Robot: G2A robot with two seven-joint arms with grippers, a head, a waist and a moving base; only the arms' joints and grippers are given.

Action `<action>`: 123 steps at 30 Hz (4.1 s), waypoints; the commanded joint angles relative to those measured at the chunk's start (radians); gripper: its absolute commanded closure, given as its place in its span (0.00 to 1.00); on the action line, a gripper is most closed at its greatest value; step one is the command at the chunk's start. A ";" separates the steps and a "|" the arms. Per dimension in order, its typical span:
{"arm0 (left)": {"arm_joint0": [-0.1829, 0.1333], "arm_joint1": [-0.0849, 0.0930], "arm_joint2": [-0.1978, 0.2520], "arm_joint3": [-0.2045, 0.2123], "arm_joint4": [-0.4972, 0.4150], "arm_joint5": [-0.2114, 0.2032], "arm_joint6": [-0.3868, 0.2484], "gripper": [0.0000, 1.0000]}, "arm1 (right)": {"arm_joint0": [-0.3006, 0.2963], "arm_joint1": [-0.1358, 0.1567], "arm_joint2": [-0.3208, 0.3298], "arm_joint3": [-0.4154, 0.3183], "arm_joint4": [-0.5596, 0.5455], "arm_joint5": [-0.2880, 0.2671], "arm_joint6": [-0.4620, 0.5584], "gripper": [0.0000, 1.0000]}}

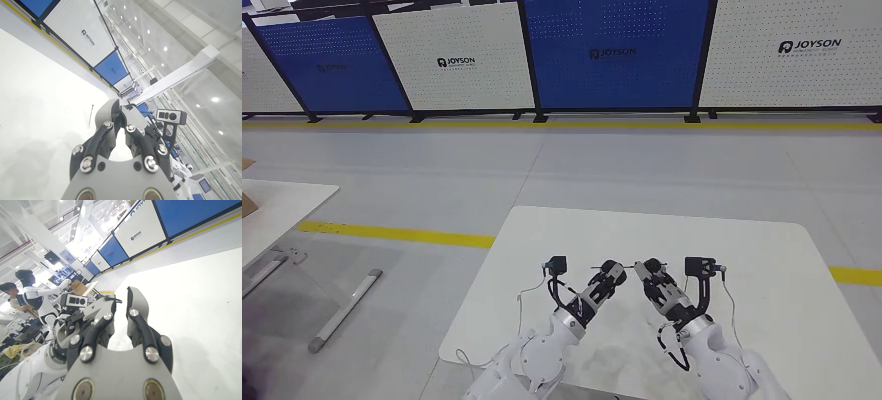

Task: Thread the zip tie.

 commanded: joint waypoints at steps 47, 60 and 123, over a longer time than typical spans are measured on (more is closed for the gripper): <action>-0.006 -0.002 0.005 0.004 0.010 0.023 0.002 1.00 | -0.029 0.006 0.032 -0.014 0.008 0.005 -0.005 0.00; 0.030 0.013 -0.049 -0.086 -0.088 0.071 -0.138 1.00 | -0.029 0.006 0.032 -0.014 0.008 0.005 -0.005 0.00; 0.023 0.007 -0.062 -0.123 -0.328 0.249 -0.196 1.00 | 0.090 0.050 0.102 -0.010 -0.125 -0.214 0.230 0.00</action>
